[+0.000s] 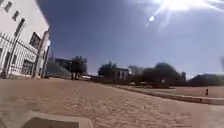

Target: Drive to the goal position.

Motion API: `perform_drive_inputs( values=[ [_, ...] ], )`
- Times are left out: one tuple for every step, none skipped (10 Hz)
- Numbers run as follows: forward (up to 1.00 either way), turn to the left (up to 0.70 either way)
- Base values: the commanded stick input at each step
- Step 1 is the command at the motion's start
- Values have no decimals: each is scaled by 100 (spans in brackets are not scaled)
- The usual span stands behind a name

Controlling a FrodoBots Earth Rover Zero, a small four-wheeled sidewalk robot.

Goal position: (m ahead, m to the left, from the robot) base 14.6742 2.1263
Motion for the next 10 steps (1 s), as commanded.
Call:
perform_drive_inputs(
  values=[
    [100,0],
    [100,0],
    [100,0],
    [100,0],
    [100,0],
    [100,0],
    [100,0],
    [100,0],
    [100,0],
    [100,0]
  ],
)
